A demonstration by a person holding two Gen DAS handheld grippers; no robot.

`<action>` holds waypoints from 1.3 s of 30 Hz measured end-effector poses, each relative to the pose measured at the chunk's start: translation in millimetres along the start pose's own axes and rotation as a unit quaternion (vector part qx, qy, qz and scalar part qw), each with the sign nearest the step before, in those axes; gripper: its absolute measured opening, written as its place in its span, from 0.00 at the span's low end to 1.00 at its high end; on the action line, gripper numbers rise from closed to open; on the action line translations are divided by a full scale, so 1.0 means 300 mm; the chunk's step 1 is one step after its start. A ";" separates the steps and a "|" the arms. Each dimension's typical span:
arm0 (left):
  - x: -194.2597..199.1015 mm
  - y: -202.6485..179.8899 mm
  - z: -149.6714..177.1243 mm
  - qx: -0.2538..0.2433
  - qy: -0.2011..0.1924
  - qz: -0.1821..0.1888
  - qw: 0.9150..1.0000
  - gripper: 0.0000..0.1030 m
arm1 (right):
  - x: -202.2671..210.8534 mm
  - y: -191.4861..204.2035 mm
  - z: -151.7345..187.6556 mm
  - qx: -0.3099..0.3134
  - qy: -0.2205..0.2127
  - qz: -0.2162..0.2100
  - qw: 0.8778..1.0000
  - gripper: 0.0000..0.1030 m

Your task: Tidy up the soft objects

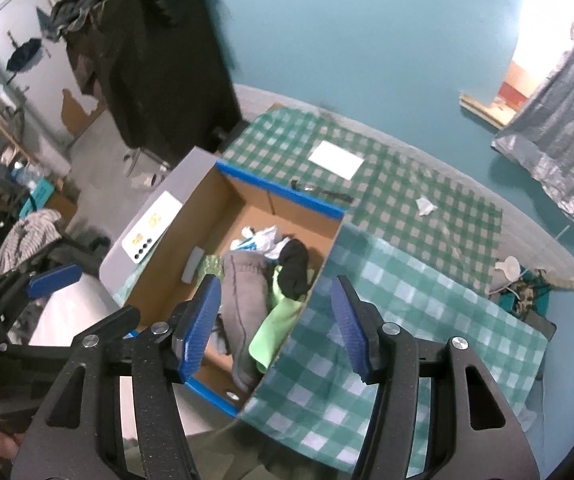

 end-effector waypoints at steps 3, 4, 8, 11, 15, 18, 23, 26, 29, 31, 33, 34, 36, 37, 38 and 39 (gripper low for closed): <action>0.039 -0.025 -0.002 -0.011 -0.011 -0.003 1.000 0.84 | 0.046 -0.012 0.014 -0.012 -0.012 0.005 1.000 0.55; 0.051 -0.031 -0.003 -0.014 -0.015 -0.007 1.000 0.84 | 0.060 -0.018 0.019 -0.017 -0.015 0.007 1.000 0.55; 0.084 -0.060 -0.009 -0.024 -0.022 -0.007 0.999 0.84 | 0.116 -0.048 0.040 -0.033 -0.029 0.023 0.999 0.55; 0.098 -0.084 -0.011 -0.033 -0.018 -0.004 0.999 0.84 | 0.153 -0.075 0.057 -0.047 -0.041 0.030 0.998 0.55; 0.109 -0.110 -0.010 -0.051 -0.021 -0.022 0.998 0.84 | 0.192 -0.112 0.084 -0.066 -0.052 0.041 0.996 0.55; 0.120 -0.130 -0.007 -0.062 -0.027 -0.021 0.998 0.84 | 0.207 -0.138 0.111 -0.081 -0.054 0.045 0.994 0.55; 0.139 -0.177 0.001 -0.086 -0.034 -0.024 0.995 0.84 | 0.216 -0.190 0.171 -0.120 -0.057 0.049 0.990 0.55; 0.143 -0.205 0.006 -0.098 -0.034 -0.021 0.994 0.84 | 0.213 -0.218 0.208 -0.141 -0.055 0.048 0.987 0.55; 0.141 -0.229 0.009 -0.111 -0.033 -0.022 0.993 0.84 | 0.212 -0.246 0.243 -0.164 -0.050 0.049 0.984 0.55; 0.141 -0.237 0.007 -0.116 -0.033 -0.022 0.992 0.84 | 0.218 -0.264 0.262 -0.177 -0.051 0.051 0.982 0.55; 0.137 -0.246 0.006 -0.118 -0.029 -0.019 0.992 0.84 | 0.224 -0.274 0.276 -0.184 -0.052 0.057 0.980 0.55; 0.136 -0.251 0.005 -0.120 -0.027 -0.017 0.992 0.84 | 0.229 -0.280 0.281 -0.186 -0.053 0.063 0.979 0.55; 0.132 -0.259 0.005 -0.124 -0.026 -0.019 0.992 0.84 | 0.235 -0.290 0.286 -0.192 -0.055 0.068 0.977 0.55; 0.130 -0.263 0.004 -0.127 -0.025 -0.019 0.991 0.84 | 0.237 -0.291 0.289 -0.194 -0.056 0.069 0.977 0.55; 0.129 -0.267 0.005 -0.129 -0.024 -0.019 0.991 0.84 | 0.239 -0.294 0.290 -0.196 -0.056 0.070 0.976 0.55; 0.126 -0.271 0.004 -0.131 -0.023 -0.019 0.991 0.84 | 0.239 -0.295 0.289 -0.197 -0.057 0.070 0.976 0.55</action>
Point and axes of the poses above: each gripper's, at about its wrist camera, not at the fingertips, and x roughly against the way its jaws point, y to its left, z to its underside, the point moved 7 cm from there along -x, roughly the way its jaws point, and after that the axes turned 13 degrees about y, right-handed, at the moved point
